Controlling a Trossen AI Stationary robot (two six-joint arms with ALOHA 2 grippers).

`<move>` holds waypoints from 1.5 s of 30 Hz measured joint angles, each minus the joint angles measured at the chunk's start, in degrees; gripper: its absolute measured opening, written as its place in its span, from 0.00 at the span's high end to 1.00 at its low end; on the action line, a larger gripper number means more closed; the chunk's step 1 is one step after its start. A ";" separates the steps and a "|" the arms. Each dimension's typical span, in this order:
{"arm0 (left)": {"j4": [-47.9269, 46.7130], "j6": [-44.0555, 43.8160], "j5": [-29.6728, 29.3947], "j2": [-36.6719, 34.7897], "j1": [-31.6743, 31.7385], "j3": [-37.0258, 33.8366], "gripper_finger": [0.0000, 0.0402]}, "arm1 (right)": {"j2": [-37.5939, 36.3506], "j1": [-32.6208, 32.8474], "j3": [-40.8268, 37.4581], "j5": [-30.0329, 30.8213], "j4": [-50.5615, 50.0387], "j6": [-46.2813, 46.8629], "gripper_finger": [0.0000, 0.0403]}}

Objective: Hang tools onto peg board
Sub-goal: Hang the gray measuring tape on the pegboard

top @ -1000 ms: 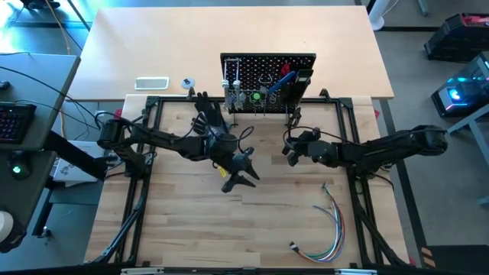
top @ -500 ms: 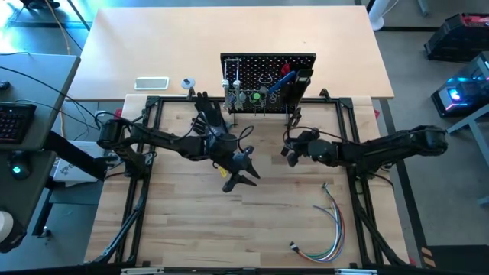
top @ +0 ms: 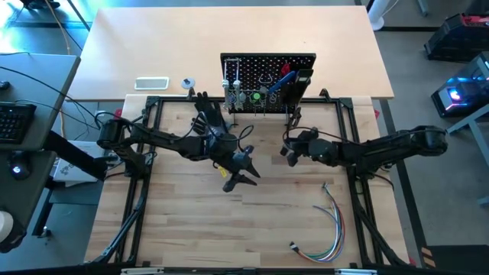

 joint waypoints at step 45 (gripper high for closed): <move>0.32 -1.72 -0.37 0.00 0.00 0.02 0.66 | 8.99 -4.06 0.12 -3.18 5.43 -0.21 1.00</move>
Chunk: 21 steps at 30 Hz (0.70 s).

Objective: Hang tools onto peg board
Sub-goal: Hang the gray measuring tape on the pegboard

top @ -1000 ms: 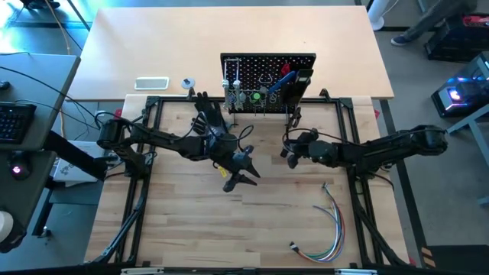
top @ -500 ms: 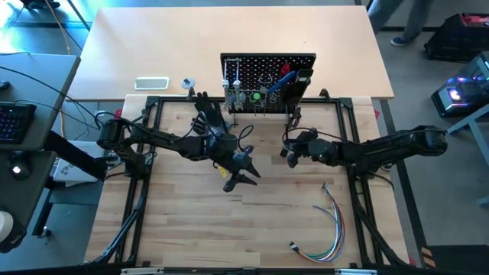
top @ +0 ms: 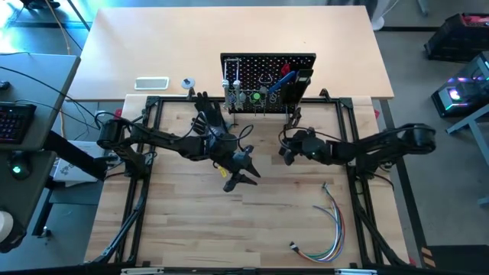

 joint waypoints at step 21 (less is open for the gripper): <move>-0.50 -0.22 0.01 0.00 0.00 0.00 0.66 | 0.35 4.46 2.53 3.92 1.70 -2.55 1.00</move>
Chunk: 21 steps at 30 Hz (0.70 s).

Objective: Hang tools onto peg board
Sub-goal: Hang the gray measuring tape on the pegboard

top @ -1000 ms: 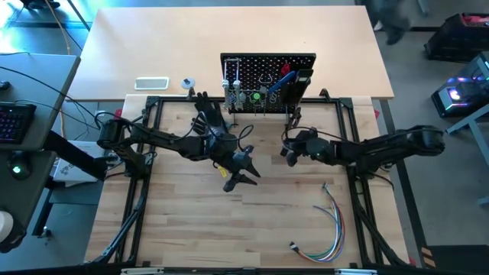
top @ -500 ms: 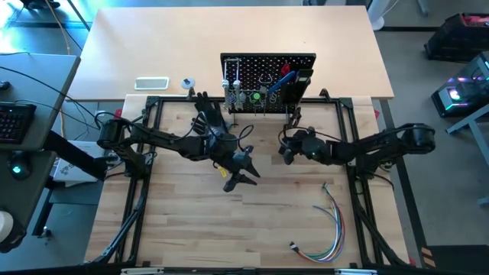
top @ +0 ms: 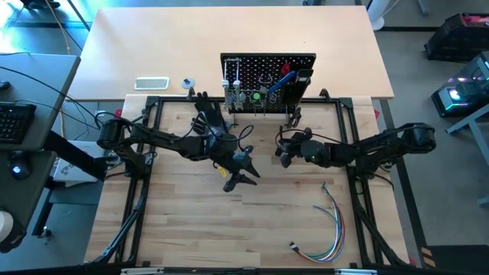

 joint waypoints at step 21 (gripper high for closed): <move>-1.58 1.95 0.01 0.00 0.07 0.02 0.66 | -7.17 -1.48 5.88 4.60 -23.77 5.92 1.00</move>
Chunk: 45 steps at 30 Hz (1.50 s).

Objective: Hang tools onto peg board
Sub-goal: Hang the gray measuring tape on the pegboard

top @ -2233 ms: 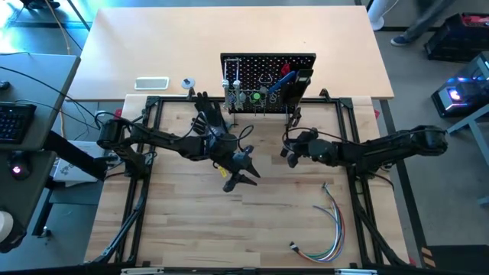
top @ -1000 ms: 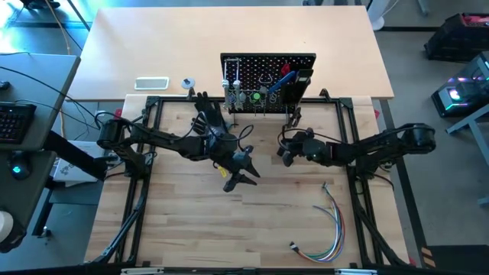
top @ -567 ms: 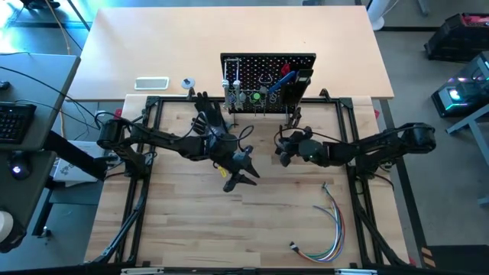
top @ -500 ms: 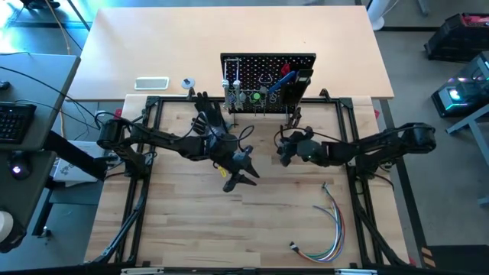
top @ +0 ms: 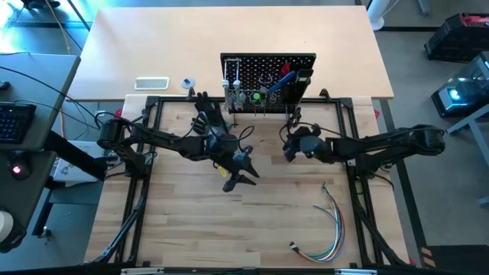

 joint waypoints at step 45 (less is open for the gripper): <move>0.66 -0.48 -0.02 0.00 0.00 0.00 0.66 | 5.16 -6.41 -0.07 -4.93 3.46 -0.42 1.00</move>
